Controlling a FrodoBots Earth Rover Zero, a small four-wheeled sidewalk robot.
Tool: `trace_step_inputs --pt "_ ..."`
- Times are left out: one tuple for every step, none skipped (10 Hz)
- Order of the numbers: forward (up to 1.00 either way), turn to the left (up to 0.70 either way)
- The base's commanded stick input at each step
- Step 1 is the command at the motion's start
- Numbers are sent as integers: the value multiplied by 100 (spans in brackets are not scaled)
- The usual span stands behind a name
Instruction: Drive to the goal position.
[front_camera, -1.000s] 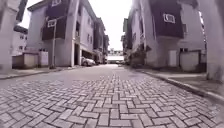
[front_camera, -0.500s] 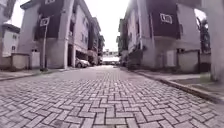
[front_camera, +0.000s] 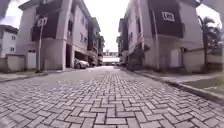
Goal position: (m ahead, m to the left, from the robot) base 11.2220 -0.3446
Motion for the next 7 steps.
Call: trace_step_inputs --pt "100 0" --pt "100 0" --pt "100 0" --pt "100 0" --pt "100 0" --pt "100 0" --pt "100 0"
